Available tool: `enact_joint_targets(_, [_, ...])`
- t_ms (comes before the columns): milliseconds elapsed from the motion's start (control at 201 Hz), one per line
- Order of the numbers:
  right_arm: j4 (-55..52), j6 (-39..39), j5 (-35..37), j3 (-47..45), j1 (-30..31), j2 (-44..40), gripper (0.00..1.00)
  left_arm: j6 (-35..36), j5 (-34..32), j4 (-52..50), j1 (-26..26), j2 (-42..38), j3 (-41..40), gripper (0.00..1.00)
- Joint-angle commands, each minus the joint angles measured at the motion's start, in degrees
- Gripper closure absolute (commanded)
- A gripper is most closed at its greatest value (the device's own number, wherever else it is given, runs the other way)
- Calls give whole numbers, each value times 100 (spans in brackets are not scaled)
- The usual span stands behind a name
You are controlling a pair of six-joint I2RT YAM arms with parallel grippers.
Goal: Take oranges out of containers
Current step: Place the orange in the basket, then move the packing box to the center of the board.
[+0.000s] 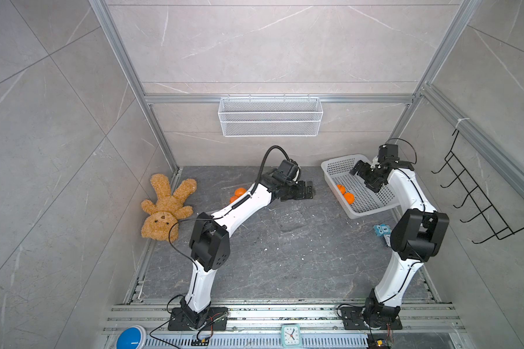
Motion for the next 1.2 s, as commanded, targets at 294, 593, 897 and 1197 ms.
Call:
enact_joint_targets(294, [321,37,-40,-1552,1362,-1332,0,394,-602,-253,1230,-1371,-1233,0])
enact_joint_targets(593, [983,453,109,-3506,2938,-1768,0,450,-504,-129,1725,-531,-914,0])
enact_joint_targets(897, [1290,740,461,-4445,3316,-1790,0,471,-193,-211,1773,535,-104,0])
enact_joint_targets(1197, [1852,1080,407,-4641,3333,-1446,10,96,147,74,1554,1115,230,0])
